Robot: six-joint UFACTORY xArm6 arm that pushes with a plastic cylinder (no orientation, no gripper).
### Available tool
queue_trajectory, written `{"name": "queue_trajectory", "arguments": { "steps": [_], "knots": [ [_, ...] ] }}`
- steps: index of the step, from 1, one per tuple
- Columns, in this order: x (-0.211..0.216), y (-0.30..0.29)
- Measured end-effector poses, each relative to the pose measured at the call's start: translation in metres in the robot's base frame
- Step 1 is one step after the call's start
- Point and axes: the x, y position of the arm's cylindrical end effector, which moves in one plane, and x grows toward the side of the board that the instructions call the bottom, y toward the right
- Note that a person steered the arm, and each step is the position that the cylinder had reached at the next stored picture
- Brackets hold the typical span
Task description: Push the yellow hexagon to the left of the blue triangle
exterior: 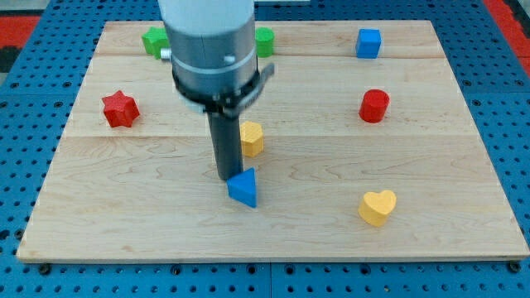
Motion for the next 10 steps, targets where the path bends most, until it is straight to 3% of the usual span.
{"name": "queue_trajectory", "arguments": {
  "steps": [1, 3, 5, 6, 7, 8, 10],
  "knots": [
    [0.017, 0.01],
    [-0.036, 0.062],
    [-0.096, 0.039],
    [-0.079, -0.044],
    [-0.043, -0.059],
    [-0.06, -0.013],
    [-0.021, 0.036]
  ]
}}
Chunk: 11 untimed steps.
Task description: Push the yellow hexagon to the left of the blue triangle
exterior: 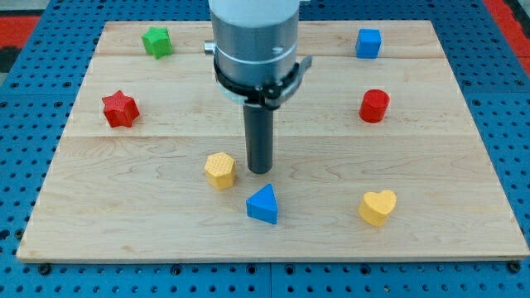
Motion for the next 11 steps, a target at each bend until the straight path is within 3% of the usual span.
{"name": "queue_trajectory", "arguments": {
  "steps": [2, 4, 7, 8, 9, 10, 11],
  "knots": [
    [-0.016, -0.168],
    [-0.054, -0.171],
    [-0.017, -0.243],
    [0.001, -0.204],
    [-0.02, -0.193],
    [-0.013, -0.168],
    [0.007, -0.191]
  ]
}}
